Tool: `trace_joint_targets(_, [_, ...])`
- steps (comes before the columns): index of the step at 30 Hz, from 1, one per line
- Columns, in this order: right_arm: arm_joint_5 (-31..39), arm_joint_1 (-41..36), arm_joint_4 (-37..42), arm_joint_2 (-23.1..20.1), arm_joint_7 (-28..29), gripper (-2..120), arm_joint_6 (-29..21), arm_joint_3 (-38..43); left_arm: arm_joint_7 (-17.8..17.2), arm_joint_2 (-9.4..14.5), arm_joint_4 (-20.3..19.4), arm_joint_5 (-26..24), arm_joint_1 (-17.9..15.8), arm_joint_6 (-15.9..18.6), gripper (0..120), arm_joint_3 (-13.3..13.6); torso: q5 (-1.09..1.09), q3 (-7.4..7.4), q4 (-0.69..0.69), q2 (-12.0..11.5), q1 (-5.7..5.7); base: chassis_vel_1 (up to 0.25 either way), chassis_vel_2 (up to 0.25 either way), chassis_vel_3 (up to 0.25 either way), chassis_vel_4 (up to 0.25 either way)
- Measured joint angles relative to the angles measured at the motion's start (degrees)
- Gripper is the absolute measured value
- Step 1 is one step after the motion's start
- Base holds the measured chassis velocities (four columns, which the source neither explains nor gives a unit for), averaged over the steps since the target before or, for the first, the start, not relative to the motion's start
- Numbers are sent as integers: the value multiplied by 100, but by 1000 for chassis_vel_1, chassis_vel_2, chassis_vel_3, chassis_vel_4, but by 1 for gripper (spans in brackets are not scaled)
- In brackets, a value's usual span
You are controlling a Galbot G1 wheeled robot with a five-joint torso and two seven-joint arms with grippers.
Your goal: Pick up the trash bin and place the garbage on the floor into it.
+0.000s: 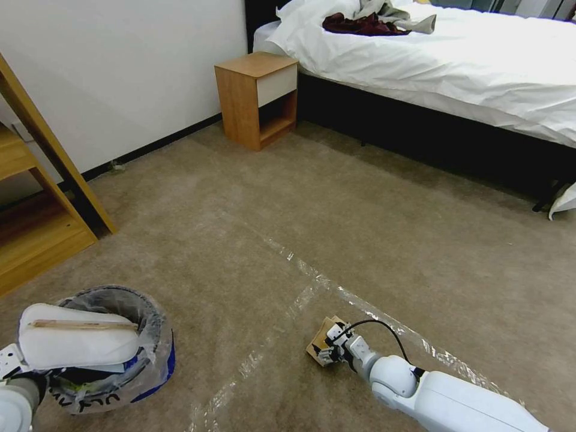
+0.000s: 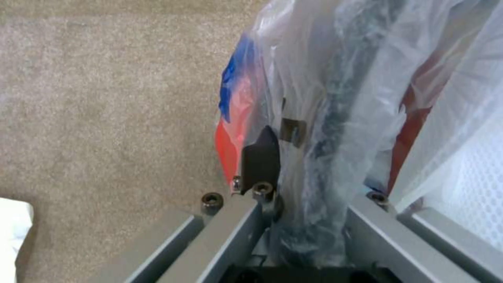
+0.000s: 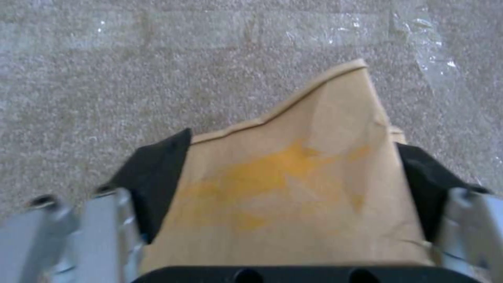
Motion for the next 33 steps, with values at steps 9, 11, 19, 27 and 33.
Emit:
trace_joint_targets(9, [-47,-2,59,-5,-24,45,196,43,-70,27,-14,0,-28,-35,0,17,0,0,0,0,0,0,0,0,0])
trace_joint_targets(11, [-47,11,65,-4,-21,40,207,46,-73,34,-15,0,-29,-39,0,16,0,0,0,0,0,0,0,0,0])
trace_joint_targets(19, [116,318,117,79,-30,7,252,81,-122,118,-1,-72,-84,-78,0,7,0,0,0,0,0,0,0,0,0])
trace_joint_targets(27, [175,396,121,101,-43,0,258,60,-158,159,12,-135,-104,-78,0,-4,0,0,0,0,0,0,0,0,0])
trace_joint_targets(33, [181,379,149,86,-39,0,310,115,-166,166,-20,-151,-95,-81,0,-9,0,0,0,0,0,0,0,0,0])
